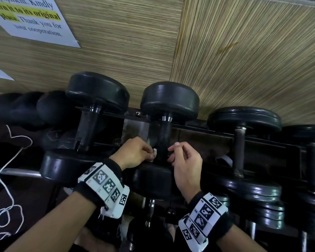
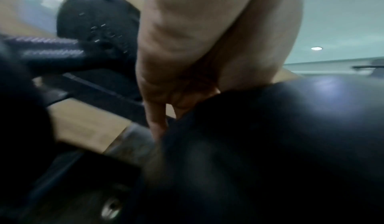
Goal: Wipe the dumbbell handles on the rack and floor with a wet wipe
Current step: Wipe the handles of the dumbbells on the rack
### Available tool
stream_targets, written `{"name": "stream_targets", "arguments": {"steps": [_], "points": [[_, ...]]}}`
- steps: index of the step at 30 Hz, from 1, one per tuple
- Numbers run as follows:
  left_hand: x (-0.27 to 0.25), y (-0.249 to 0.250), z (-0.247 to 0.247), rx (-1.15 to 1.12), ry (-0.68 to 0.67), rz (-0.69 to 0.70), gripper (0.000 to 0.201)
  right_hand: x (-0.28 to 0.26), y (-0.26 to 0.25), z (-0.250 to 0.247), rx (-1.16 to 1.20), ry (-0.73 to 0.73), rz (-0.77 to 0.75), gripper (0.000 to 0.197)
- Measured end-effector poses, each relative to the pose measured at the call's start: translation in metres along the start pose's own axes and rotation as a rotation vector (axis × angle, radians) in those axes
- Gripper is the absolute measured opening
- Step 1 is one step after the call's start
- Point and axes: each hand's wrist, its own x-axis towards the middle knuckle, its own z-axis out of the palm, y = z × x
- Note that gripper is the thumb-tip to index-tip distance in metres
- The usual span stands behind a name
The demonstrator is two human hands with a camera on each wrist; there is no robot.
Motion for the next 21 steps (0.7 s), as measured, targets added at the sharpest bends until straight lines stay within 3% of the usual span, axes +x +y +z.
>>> {"name": "stream_targets", "arguments": {"steps": [4,7,10,13,16,19,21], "points": [[0.007,-0.008,0.002,-0.261,-0.215,-0.015,0.019,-0.001,-0.002,-0.001,0.013,-0.01,-0.008,0.032],[0.009,-0.01,0.006,-0.349,-0.23,-0.04,0.021,-0.001,-0.001,-0.002,0.021,-0.012,-0.013,0.032],[0.002,-0.008,0.009,-0.334,-0.097,-0.033,0.025,0.0,0.0,-0.002,0.034,-0.011,-0.016,0.032],[-0.009,-0.001,0.01,-0.141,0.077,-0.037,0.014,0.0,0.001,-0.002,0.029,-0.026,-0.024,0.031],[-0.029,0.01,0.007,-0.083,0.156,-0.027,0.013,0.003,0.003,-0.003,0.0,-0.079,-0.053,0.023],[-0.052,0.023,0.007,-0.237,0.175,0.067,0.007,0.006,0.004,-0.009,-0.034,-0.297,-0.093,0.013],[-0.058,0.03,0.012,-0.306,0.271,0.13,0.003,0.009,0.002,-0.016,-0.124,-0.472,-0.092,0.017]]}}
